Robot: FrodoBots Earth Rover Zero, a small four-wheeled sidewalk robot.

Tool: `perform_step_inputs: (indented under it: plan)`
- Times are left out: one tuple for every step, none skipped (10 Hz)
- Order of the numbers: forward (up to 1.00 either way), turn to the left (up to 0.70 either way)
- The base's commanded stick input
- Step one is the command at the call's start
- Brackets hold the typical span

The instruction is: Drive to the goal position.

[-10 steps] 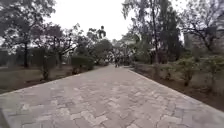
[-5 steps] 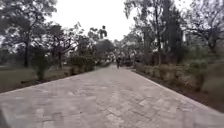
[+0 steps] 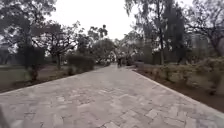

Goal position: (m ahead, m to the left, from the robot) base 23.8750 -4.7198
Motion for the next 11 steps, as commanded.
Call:
perform_step_inputs:
  plan:
    - [0.7,0.0]
    - [0.7,0.0]
    - [0.7,0.0]
    - [0.7,0.0]
    - [0.7,0.0]
    - [0.7,0.0]
    - [0.7,0.0]
    - [0.7,0.0]
    - [0.7,0.0]
    - [0.7,-0.01]
    - [0.7,-0.08]
